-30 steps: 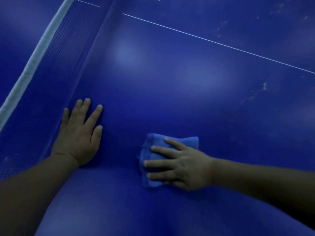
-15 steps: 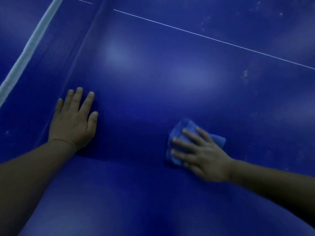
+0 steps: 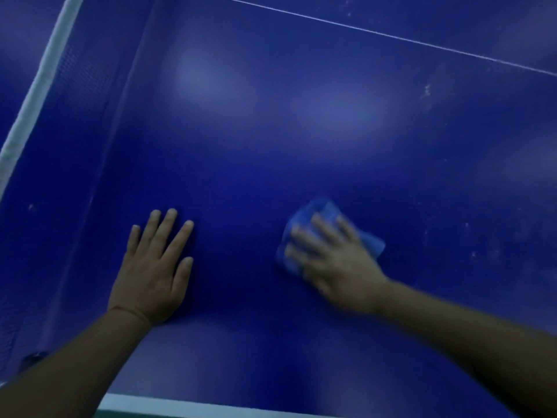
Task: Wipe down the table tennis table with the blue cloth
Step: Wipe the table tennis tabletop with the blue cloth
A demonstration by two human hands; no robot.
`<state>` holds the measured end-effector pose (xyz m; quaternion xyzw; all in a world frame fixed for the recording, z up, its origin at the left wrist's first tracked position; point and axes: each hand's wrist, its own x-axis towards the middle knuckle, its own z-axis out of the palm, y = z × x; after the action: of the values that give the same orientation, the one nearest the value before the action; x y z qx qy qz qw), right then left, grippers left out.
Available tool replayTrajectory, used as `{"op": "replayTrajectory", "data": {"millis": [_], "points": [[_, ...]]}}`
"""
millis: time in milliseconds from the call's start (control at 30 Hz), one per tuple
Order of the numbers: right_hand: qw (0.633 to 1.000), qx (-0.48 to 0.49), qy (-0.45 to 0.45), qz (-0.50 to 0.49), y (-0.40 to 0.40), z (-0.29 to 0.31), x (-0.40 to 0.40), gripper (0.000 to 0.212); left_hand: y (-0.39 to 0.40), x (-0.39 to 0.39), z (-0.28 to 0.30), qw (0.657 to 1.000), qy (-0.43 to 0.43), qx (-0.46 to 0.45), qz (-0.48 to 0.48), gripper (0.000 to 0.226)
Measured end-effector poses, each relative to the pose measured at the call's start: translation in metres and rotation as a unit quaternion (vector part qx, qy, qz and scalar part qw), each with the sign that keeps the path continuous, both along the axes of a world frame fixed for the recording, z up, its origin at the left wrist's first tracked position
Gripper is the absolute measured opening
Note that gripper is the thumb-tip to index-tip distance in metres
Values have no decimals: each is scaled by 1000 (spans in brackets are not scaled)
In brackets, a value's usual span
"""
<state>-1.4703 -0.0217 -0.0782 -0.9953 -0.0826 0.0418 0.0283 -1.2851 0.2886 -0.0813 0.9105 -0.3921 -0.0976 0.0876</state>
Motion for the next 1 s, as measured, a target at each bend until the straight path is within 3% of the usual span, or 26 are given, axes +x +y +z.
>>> {"op": "replayTrajectory", "data": {"millis": [67,133,200,300,367,400,467,567,633,667,700,767,833,900,933,1000], "points": [[991,15,33,127,-2,4,-27,48,1,0,-1,1000,1,-1,-6,62],[995,0,13,102,-43,7,-4,48,1,1,0,1000,2,-4,-7,60],[996,-14,-27,-79,-89,7,37,49,0,1,1,1000,5,0,-7,59],[925,-7,-32,-379,-136,10,81,50,1,0,3,1000,10,4,1,59],[889,2,-43,-456,-118,8,91,51,0,2,4,1000,14,6,1,59],[889,-13,-55,-455,-94,5,86,52,-1,2,4,1000,16,5,2,59],[923,-19,-59,-379,-24,-1,59,53,-1,3,4,1000,16,4,3,59],[993,22,-3,-113,86,-5,-31,54,-1,2,3,1000,14,10,-1,59],[999,20,33,26,92,-2,-70,50,-1,3,2,1000,17,16,-2,60],[999,15,31,39,75,0,-70,49,0,3,2,1000,19,18,-1,61],[1000,7,24,9,55,3,-61,48,0,3,2,1000,20,19,-1,61],[988,-5,3,-156,12,8,-35,48,-1,3,3,1000,24,18,-1,62],[936,0,-1,-351,-20,13,-9,51,-1,2,4,1000,25,18,1,63],[877,7,-7,-480,-24,14,21,52,0,2,5,1000,22,17,3,64],[868,4,-6,-497,-15,13,35,52,1,2,5,1000,21,16,3,64],[913,-4,-11,-409,24,10,54,51,3,2,4,1000,23,7,4,64]]}}
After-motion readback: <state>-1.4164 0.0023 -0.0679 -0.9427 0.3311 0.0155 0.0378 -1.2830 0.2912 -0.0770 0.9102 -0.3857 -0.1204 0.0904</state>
